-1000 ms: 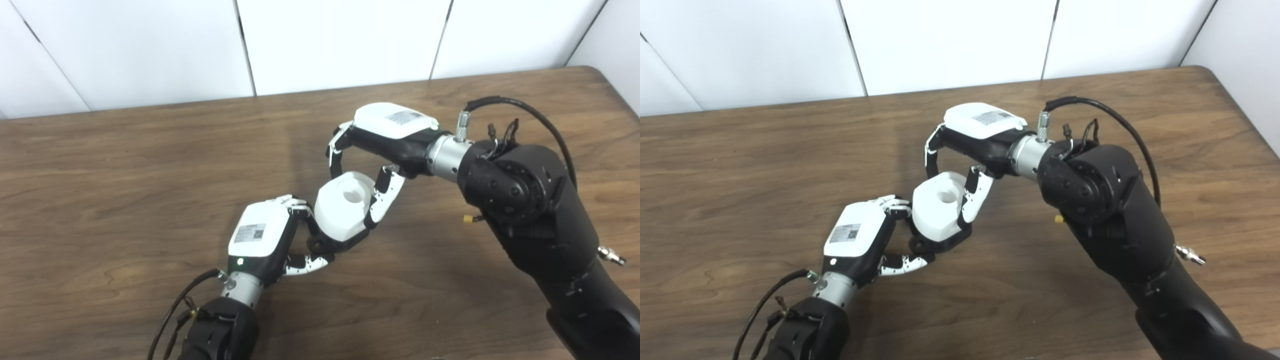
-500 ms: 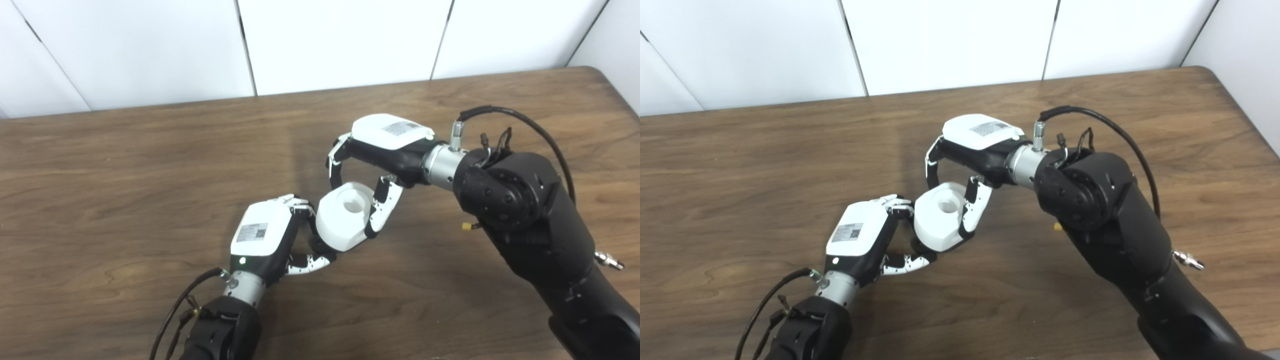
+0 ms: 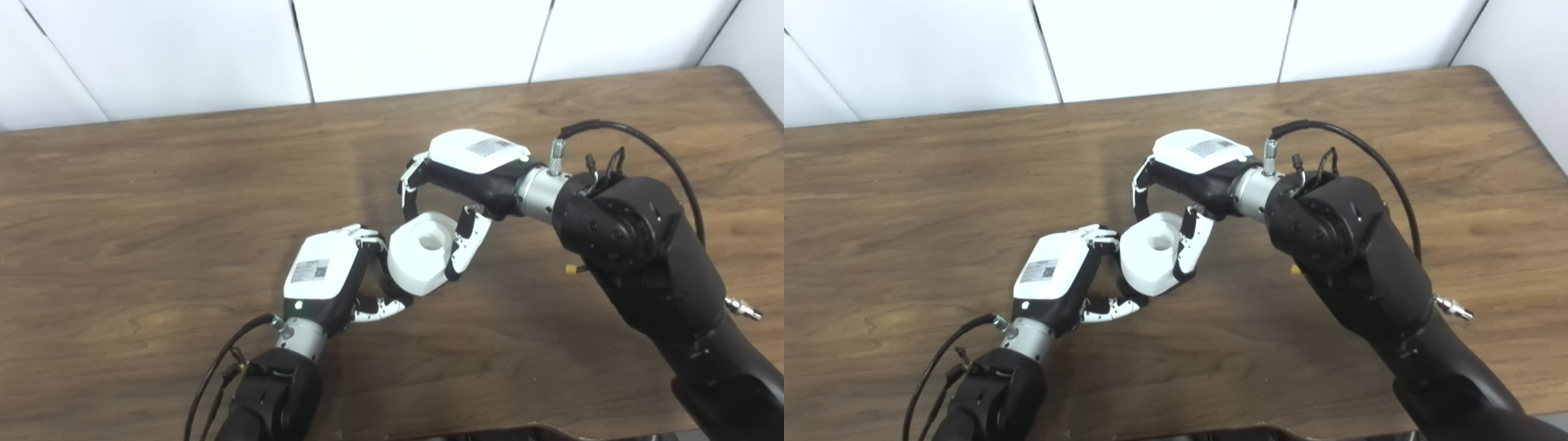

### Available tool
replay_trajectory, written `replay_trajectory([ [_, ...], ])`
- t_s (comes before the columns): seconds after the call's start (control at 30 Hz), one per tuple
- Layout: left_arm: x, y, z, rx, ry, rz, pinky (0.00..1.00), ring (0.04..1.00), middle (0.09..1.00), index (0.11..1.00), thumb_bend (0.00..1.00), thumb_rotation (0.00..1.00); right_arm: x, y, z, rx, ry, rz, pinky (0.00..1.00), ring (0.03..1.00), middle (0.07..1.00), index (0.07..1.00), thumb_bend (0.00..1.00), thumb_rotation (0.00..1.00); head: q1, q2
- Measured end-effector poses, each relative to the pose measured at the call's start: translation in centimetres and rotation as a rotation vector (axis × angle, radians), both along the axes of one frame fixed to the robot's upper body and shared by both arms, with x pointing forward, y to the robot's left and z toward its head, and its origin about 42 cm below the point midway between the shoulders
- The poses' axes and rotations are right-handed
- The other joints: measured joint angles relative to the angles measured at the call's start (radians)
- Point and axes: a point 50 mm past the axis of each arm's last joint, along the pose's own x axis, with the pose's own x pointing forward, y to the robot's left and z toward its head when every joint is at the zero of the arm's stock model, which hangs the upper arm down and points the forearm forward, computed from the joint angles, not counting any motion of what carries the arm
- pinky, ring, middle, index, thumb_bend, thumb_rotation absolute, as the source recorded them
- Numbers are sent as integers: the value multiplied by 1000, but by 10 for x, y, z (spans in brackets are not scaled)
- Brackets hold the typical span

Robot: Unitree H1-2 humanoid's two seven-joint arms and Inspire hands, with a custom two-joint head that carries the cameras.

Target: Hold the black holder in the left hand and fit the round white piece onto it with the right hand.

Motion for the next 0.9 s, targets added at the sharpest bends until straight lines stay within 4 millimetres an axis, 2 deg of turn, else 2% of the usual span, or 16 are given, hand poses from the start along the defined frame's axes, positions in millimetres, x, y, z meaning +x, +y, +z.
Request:
replay_trajectory([
  [0.8,1,-2,2,1,12,8,830,865,778,489,514,52,3,4,-5,-9,-8,12,795,902,799,491,524,156,-3,5],
  [0.83,1,-2,2,1,12,9,831,864,778,489,514,52,3,5,-5,-13,-6,14,796,905,803,546,776,246,-3,5],
  [0.87,1,-2,2,3,11,9,831,862,777,489,514,52,4,5,-4,-16,-5,15,802,911,810,579,894,299,-3,5],
  [0.9,1,-2,2,4,11,8,831,862,776,489,514,52,4,5,-4,-18,-5,14,806,914,813,590,927,315,-3,5],
])
